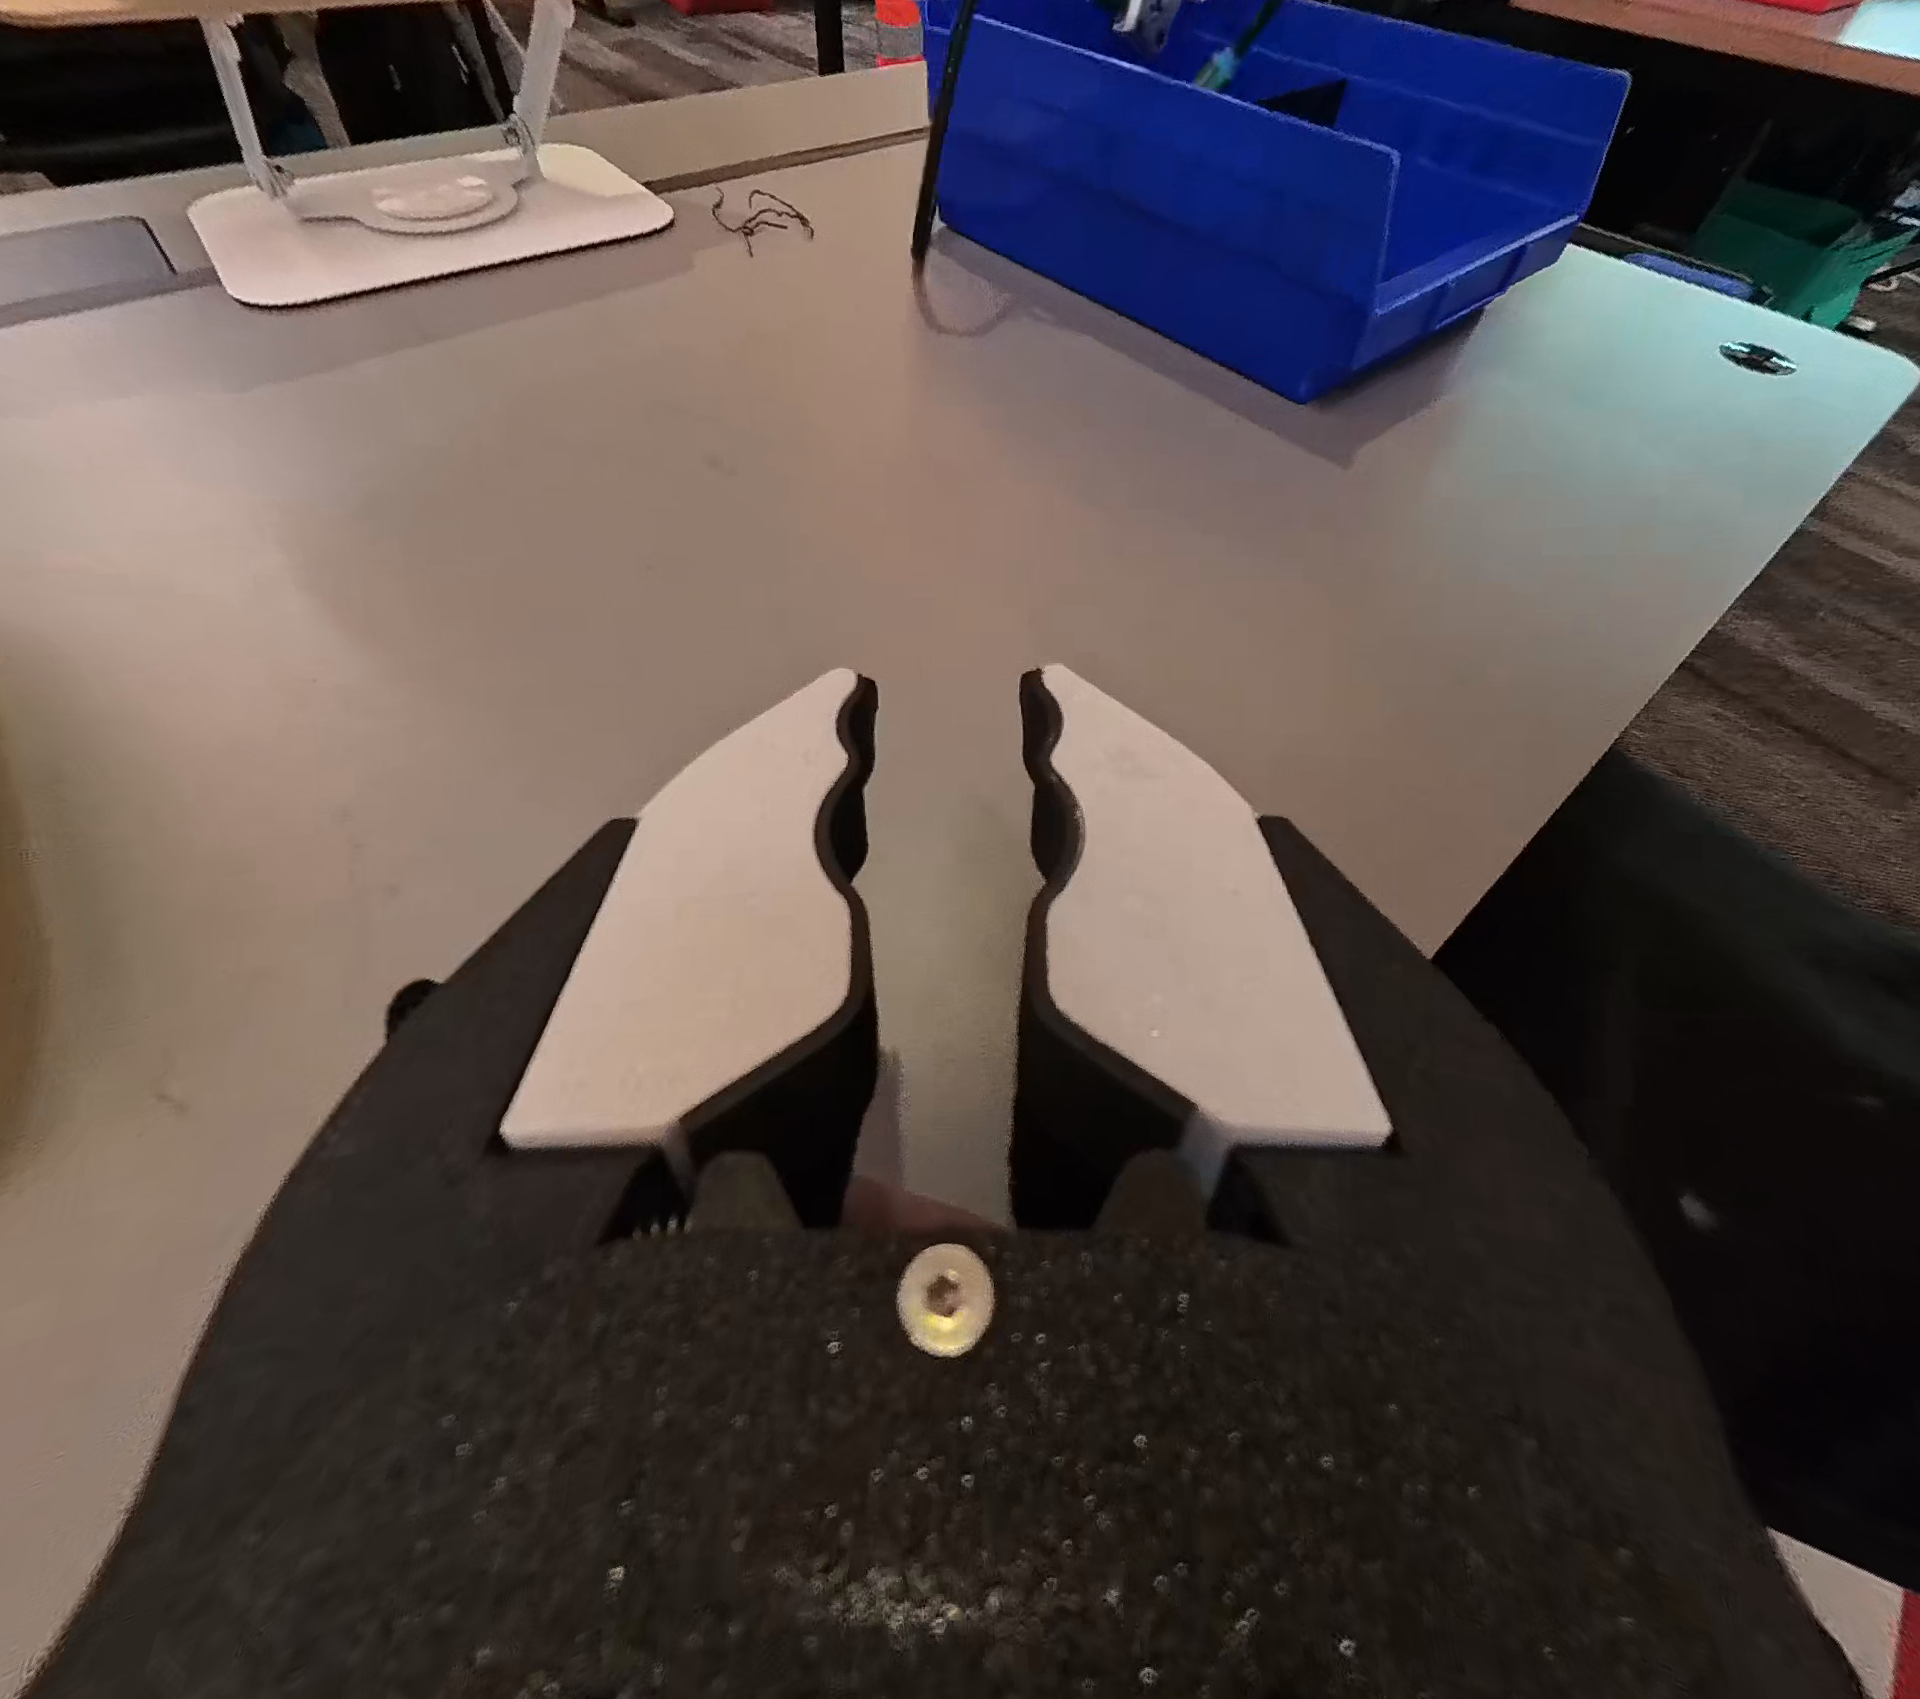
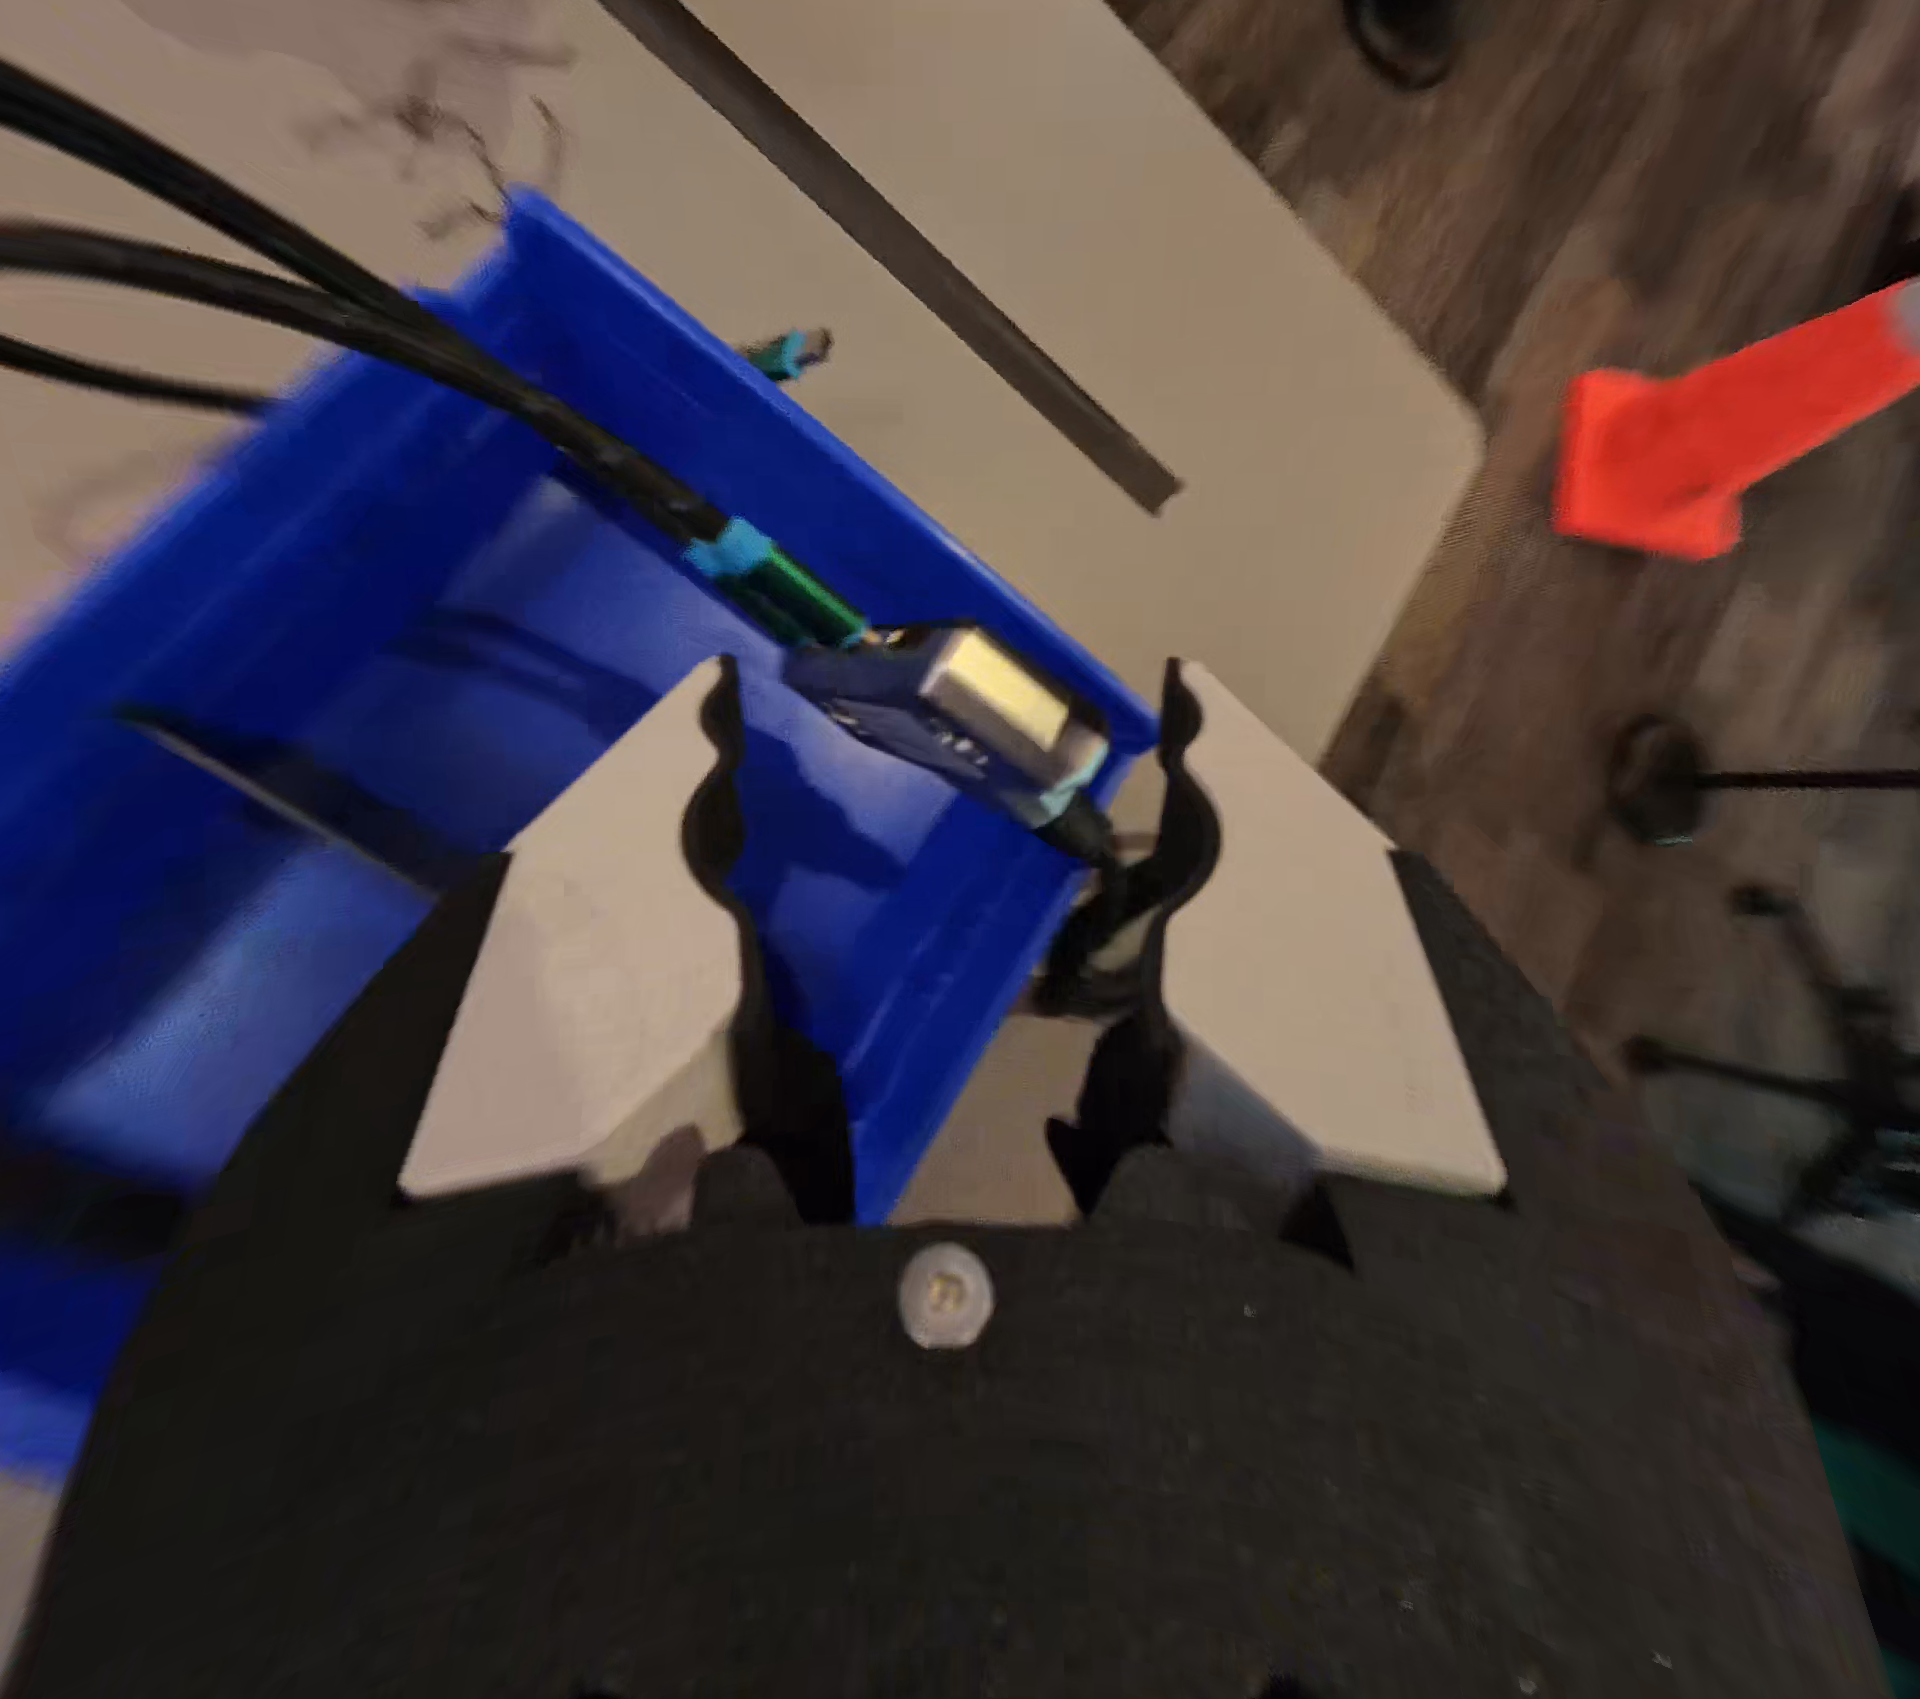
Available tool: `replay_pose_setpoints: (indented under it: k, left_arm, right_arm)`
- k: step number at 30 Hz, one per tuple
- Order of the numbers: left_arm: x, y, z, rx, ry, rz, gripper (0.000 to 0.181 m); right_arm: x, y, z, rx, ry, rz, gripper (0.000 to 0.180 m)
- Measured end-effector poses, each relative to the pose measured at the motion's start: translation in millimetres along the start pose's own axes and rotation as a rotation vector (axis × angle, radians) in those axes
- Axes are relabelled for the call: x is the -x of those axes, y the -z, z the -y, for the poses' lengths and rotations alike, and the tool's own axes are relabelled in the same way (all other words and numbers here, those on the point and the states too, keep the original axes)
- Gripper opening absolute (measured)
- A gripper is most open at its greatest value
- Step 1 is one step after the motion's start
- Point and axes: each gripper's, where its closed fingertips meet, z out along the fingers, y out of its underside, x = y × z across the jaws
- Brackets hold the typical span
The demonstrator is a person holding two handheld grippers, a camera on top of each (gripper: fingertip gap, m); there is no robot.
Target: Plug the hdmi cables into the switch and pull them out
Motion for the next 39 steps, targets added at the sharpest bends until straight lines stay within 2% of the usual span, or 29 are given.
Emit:
replay_pose_setpoints:
  k: [3,5,8,9,12,15,19,25,28,30,33,37,39]
  left_arm:
    - [1,-3,-2,0.018,0.008,0.000,0.027]
    - [1,-5,-2,0.021,0.009,-0.002,0.027]
    - [0,-8,-3,0.031,0.005,-0.010,0.027]
    - [0,-9,-4,0.035,0.005,-0.013,0.027]
    - [-1,-10,-6,0.044,0.006,-0.022,0.027]
    - [-2,-10,-7,0.049,-0.001,-0.026,0.027]
    - [-1,-7,-5,0.041,-0.002,-0.027,0.027]
    - [-6,-5,-4,0.036,-0.009,-0.041,0.027]
    - [-11,-6,-4,0.037,-0.030,-0.047,0.027]
    - [-14,-8,-4,0.042,-0.055,-0.049,0.027]
    - [-18,-9,-4,0.047,-0.105,-0.042,0.027]
    - [-22,-10,-6,0.054,-0.177,-0.025,0.027]
    - [-24,-10,-5,0.050,-0.194,-0.025,0.026]
  right_arm:
    - [-8,-19,-14,0.030,0.214,-0.188,0.091]
    - [4,-32,-18,0.030,0.256,-0.163,0.089]
    - [21,-45,-31,0.065,0.315,-0.101,0.053]
    - [20,-45,-34,0.081,0.376,-0.114,0.032]
    - [6,-31,-33,0.137,0.473,-0.182,0.026]
    - [-2,0,-16,0.136,0.442,-0.123,0.023]
    - [-20,63,23,0.065,0.359,-0.091,0.022]
    - [-33,157,96,-0.195,0.232,-0.079,0.022]
    - [-15,180,123,-0.337,0.122,0.059,0.022]
    - [-4,176,130,-0.399,0.042,0.136,0.022]
    - [5,137,114,-0.400,-0.146,0.283,0.022]
    - [0,54,52,-0.368,-0.429,0.316,0.020]
    - [-13,29,21,-0.373,-0.552,0.248,0.021]
